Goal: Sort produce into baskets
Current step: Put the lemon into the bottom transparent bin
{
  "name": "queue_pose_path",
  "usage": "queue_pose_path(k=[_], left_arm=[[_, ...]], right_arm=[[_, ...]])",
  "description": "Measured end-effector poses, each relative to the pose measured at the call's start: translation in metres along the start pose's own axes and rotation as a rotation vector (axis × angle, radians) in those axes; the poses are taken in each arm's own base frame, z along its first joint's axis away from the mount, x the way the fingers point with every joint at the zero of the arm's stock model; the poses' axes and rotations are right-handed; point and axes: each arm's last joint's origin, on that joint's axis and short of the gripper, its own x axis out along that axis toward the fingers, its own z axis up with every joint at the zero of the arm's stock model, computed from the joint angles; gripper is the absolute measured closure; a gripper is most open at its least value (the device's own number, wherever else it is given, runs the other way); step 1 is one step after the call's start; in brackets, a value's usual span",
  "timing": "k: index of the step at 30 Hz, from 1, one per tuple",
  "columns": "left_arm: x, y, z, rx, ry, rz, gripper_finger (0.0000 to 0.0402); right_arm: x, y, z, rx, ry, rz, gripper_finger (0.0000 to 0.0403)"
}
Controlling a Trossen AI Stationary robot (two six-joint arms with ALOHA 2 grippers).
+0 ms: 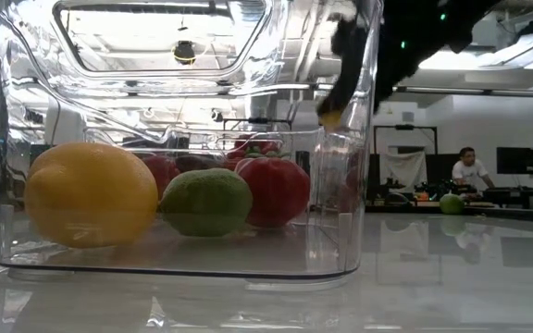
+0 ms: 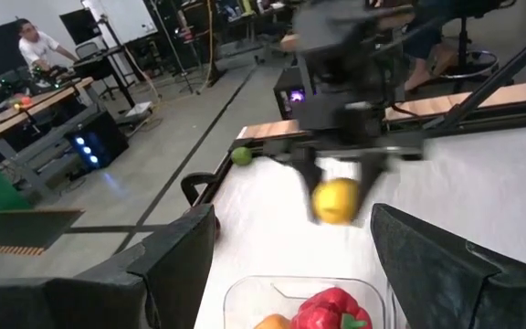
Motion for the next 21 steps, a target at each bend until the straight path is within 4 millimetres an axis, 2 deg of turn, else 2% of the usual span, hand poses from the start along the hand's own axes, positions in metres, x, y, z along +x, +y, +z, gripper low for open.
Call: queue_pose_path(k=[5, 8, 10, 17, 21], left_arm=[[0.0, 0.0, 0.0, 0.0, -0.004, 0.001, 0.0121], [0.0, 0.0, 0.0, -0.001, -0.004, 0.0, 0.0121], [0.0, 0.0, 0.0, -0.002, -0.004, 0.0, 0.0121], [0.0, 0.0, 0.0, -0.002, -0.004, 0.0, 0.0121], [0.0, 0.0, 0.0, -0.002, -0.004, 0.0, 0.0121]], right_arm=[[0.013, 0.056, 0.0, -0.2, -0.155, 0.189, 0.0166], [0.021, 0.078, -0.004, -0.259, -0.222, 0.252, 0.0166], [0.029, 0.084, -0.006, -0.256, -0.238, 0.269, 0.0164], [0.054, 0.093, -0.005, -0.261, -0.126, 0.321, 0.0143], [0.056, 0.097, 0.003, -0.289, -0.056, 0.315, 0.0121]])
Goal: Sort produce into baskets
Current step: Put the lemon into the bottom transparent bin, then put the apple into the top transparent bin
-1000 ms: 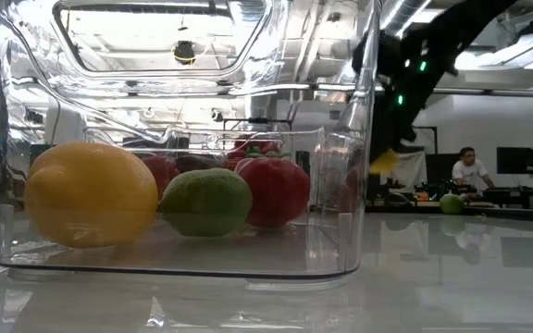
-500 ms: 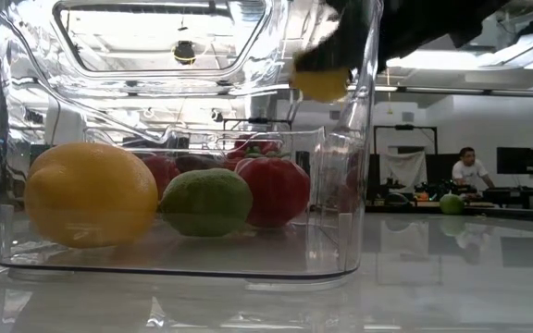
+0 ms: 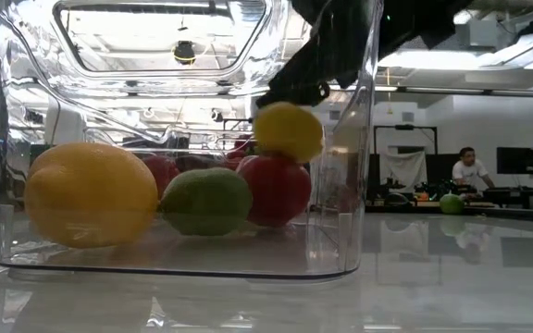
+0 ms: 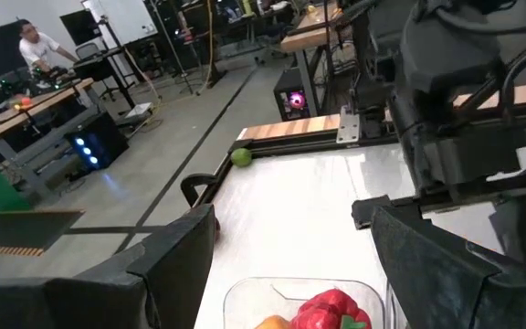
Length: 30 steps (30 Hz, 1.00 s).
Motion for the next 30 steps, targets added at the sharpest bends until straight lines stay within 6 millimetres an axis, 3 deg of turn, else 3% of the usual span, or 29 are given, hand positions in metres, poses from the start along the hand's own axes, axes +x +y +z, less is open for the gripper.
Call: queue_pose_path(k=[4, 7, 12, 23, 30], left_arm=[[0.0, 0.0, 0.0, 0.001, 0.004, -0.001, 0.0121], [0.0, 0.0, -0.001, 0.001, 0.009, -0.001, 0.0121], [0.0, 0.0, -0.001, 0.0, 0.008, -0.002, 0.0121], [0.0, 0.0, -0.001, 0.0, 0.006, -0.001, 0.0121], [0.0, 0.0, 0.0, 0.005, 0.003, 0.0, 0.0121]], right_arm=[[-0.009, 0.002, 0.011, -0.006, 0.069, -0.039, 0.0097], [-0.028, 0.002, 0.022, -0.047, 0.071, -0.183, 0.0088], [-0.059, -0.014, 0.025, -0.082, 0.068, -0.391, 0.0086], [-0.099, -0.107, -0.043, 0.064, 0.132, -0.73, 0.0082], [-0.116, -0.164, -0.07, 0.146, 0.258, -0.874, 0.0015]])
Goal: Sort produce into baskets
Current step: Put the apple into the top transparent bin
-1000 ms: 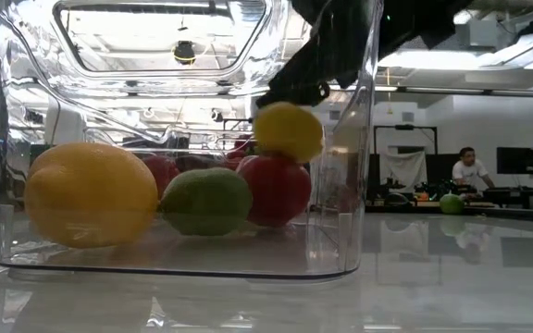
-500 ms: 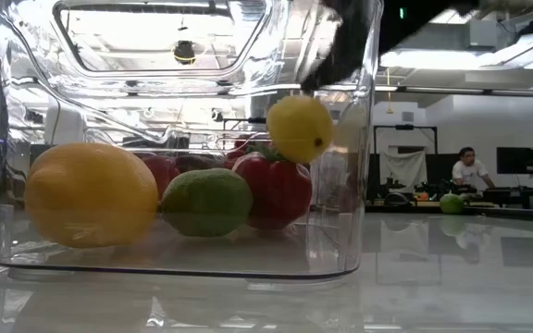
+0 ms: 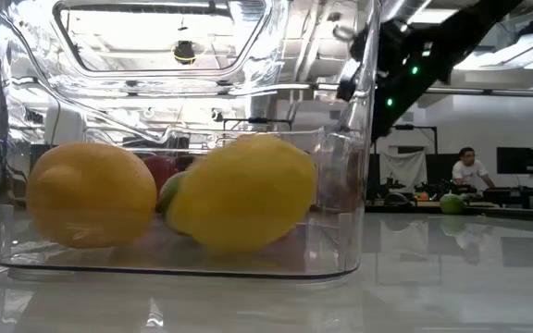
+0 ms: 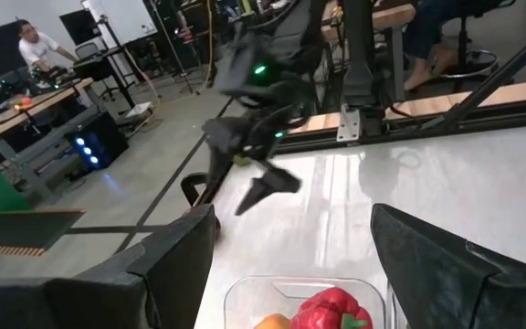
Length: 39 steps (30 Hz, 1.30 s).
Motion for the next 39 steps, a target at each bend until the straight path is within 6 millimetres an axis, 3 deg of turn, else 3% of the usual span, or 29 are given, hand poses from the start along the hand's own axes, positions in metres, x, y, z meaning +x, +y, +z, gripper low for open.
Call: queue_pose_path(k=[6, 12, 18, 26, 39], left_arm=[[0.0, 0.0, 0.0, 0.0, 0.0, 0.0, 0.0121], [0.0, 0.0, 0.0, 0.001, 0.0, 0.0, 0.0121], [0.0, 0.0, -0.001, 0.008, 0.006, -0.001, 0.0121], [0.0, 0.0, -0.001, 0.012, 0.012, -0.002, 0.0121], [0.0, 0.0, -0.001, 0.015, 0.011, -0.001, 0.0121]], right_arm=[[0.032, -0.036, -0.009, 0.075, 0.087, -0.074, 0.0014], [0.061, -0.064, -0.004, 0.127, 0.093, -0.105, 0.0006], [0.091, -0.084, -0.011, 0.247, 0.122, -0.049, 0.0004], [0.119, -0.08, -0.036, 0.225, 0.234, -0.041, 0.0006], [0.105, -0.06, -0.024, 0.203, 0.25, 0.011, 0.0046]])
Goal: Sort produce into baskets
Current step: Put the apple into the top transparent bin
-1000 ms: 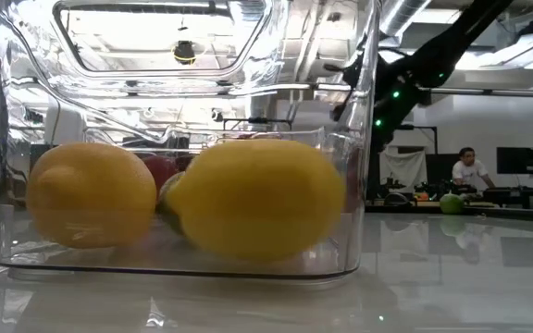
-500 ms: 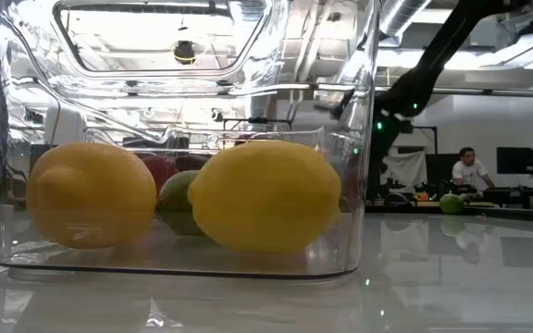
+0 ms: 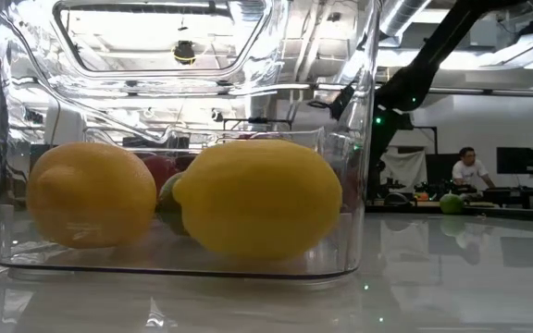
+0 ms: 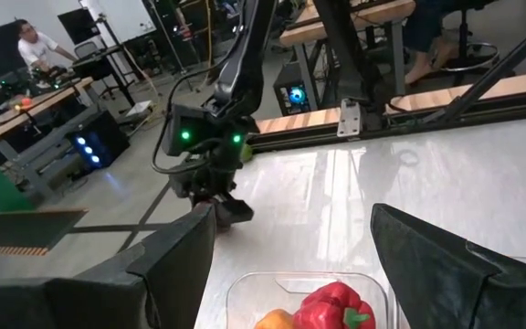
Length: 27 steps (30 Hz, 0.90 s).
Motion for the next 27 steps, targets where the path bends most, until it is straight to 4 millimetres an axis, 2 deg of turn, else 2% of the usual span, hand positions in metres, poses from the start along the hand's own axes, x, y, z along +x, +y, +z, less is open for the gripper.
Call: queue_pose_path(k=[3, 7, 13, 17, 22, 27], left_arm=[[0.0, 0.0, 0.0, 0.001, 0.0, 0.0, 0.0121], [0.0, 0.0, 0.0, 0.011, -0.001, 0.002, 0.0121], [0.0, 0.001, 0.001, 0.007, -0.005, 0.015, 0.0121], [0.0, 0.001, 0.001, 0.002, -0.005, 0.016, 0.0121], [0.0, 0.0, 0.001, -0.001, -0.005, 0.016, 0.0121], [0.0, 0.001, 0.001, -0.001, -0.005, 0.017, 0.0121]], right_arm=[[-0.014, 0.012, 0.005, -0.033, -0.017, 0.026, 0.0046], [-0.046, 0.033, 0.02, -0.077, -0.112, 0.078, 0.0045], [-0.104, 0.085, 0.039, -0.159, -0.344, 0.347, 0.0045], [-0.131, 0.124, 0.044, -0.207, -0.503, 0.467, 0.0045], [-0.137, 0.167, 0.042, -0.293, -0.65, 0.546, 0.0045], [-0.125, 0.184, 0.047, -0.287, -0.673, 0.568, 0.0042]])
